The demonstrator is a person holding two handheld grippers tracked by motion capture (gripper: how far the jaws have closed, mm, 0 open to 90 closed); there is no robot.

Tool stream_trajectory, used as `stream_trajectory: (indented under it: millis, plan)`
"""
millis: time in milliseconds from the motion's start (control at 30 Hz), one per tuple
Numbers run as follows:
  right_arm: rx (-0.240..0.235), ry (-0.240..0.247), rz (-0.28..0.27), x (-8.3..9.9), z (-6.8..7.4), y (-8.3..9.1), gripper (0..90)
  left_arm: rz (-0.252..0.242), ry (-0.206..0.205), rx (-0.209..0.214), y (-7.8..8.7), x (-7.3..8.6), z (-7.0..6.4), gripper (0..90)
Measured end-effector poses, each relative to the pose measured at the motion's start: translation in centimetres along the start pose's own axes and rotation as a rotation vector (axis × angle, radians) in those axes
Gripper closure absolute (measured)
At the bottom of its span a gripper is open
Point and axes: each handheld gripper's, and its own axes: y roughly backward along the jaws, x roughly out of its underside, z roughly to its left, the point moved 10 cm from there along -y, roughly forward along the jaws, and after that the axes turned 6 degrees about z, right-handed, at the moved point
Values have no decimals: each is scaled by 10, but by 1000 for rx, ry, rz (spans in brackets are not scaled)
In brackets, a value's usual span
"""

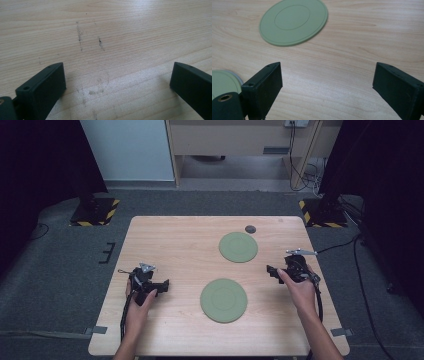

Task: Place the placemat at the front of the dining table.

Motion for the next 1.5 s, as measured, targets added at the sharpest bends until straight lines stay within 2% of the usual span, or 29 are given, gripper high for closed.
stream_trajectory:
  millis: [433, 767, 1333, 1500]
  plan:
    - [-13, 18, 33, 28, 5, -4, 98, 0, 0, 0, 0, 0, 0, 0]
    - [-26, 26, 36, 36, 10, -4, 98, 0, 0, 0, 0, 0, 0, 0]
    - [-6, 64, 48, 59, 17, -5, 95, 0, 0, 0, 0, 0, 0, 0]
    - [-10, 62, 50, 64, 19, -7, 96, 0, 0, 0, 0, 0, 0, 0]
